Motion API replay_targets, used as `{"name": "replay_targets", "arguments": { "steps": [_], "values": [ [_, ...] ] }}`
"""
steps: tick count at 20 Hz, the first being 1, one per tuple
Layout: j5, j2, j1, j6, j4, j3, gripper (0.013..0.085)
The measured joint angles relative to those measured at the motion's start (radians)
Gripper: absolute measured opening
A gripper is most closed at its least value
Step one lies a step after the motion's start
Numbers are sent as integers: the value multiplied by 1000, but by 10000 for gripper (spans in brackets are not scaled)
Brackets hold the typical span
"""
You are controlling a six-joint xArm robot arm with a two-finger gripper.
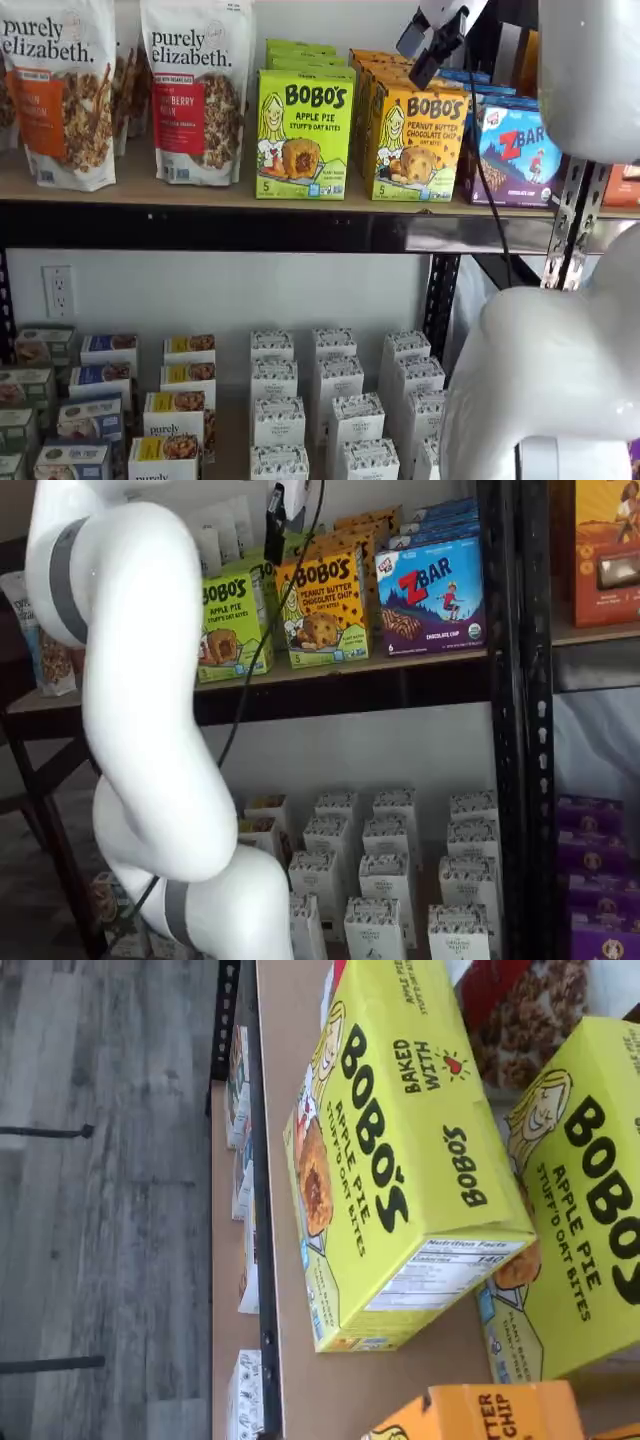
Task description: Pick up the orange box on the top shelf, the fifth box from the left
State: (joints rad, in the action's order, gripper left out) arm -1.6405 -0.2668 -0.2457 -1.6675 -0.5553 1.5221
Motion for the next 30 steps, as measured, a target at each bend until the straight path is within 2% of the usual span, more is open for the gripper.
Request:
{"name": "replay_targets", "arguments": {
  "steps": [7, 12, 18, 23, 26, 30],
  "values": [
    [-39, 45, -17, -22, 32, 50, 850],
    [-98, 99, -59, -51, 19, 109, 850],
    [-116, 132, -84, -78, 28, 138, 850],
    [-133, 146, -88, -90, 47, 148, 850],
    [-149, 162, -89, -86, 37, 167, 850],
    [-140, 184, -71, -73, 42, 188, 850]
  ]
}}
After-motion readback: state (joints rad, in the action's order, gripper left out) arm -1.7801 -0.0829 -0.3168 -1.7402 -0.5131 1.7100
